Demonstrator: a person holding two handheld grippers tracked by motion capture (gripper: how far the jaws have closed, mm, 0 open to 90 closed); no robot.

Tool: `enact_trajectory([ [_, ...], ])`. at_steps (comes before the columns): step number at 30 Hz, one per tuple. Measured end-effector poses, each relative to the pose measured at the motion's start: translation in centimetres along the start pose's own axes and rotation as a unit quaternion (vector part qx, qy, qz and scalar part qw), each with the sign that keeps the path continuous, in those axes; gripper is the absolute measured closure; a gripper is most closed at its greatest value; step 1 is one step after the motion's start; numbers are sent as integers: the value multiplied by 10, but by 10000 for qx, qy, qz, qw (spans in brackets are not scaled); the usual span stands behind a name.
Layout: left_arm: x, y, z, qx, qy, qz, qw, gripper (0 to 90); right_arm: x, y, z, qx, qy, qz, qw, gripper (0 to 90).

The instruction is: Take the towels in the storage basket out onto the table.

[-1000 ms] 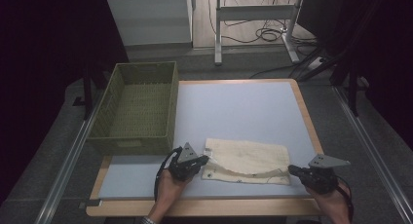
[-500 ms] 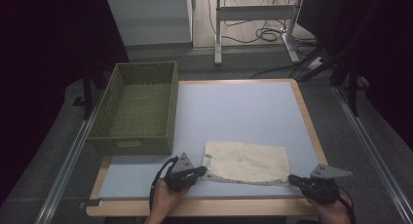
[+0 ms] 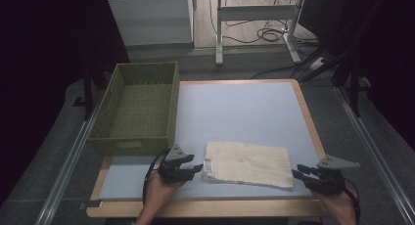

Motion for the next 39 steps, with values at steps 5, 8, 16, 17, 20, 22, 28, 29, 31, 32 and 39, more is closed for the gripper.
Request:
enact_trajectory([
  [5,-6,11,-8,246,-5,-3,9997,460,-18,-10,-20,-34,-8,122,9999,657],
  [8,-20,16,-14,360,45,19,9993,464,-31,-16,-29,-66,29,178,9998,661],
  [16,-53,33,-42,363,145,-321,9987,587,-57,-28,-41,-175,160,365,9991,697],
  [17,-55,35,-44,361,148,-352,9986,594,-59,-29,-41,-205,158,370,9990,699],
  [20,-65,44,-49,422,238,-346,9982,594,-63,-31,-40,-228,202,369,9989,698],
  [22,-73,49,-48,387,399,-430,9975,579,-66,-32,-38,-221,285,339,9988,666],
  [28,-81,50,-45,217,345,-381,9984,618,-76,-26,-34,-117,448,237,9986,716],
  [29,-81,48,-45,240,349,-273,9987,692,-76,-25,-35,-109,477,172,9987,788],
  [31,-81,46,-45,246,404,-161,9988,815,-78,-21,-38,27,557,160,9983,857],
  [32,-81,44,-46,202,430,-202,9987,837,-79,-21,-40,82,586,171,9981,863],
  [39,-74,39,-50,202,257,-168,9993,859,-90,-40,-61,237,624,422,9969,865],
])
Point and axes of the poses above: each handheld gripper's, and its own axes: x roughly backward along the jaws, z roughly out of its underside, y roughly to its left, the point moved 3 cm from there along -x, roughly forward along the jaws, and after that the axes turned 9 degrees about z, right-handed, at the moved point
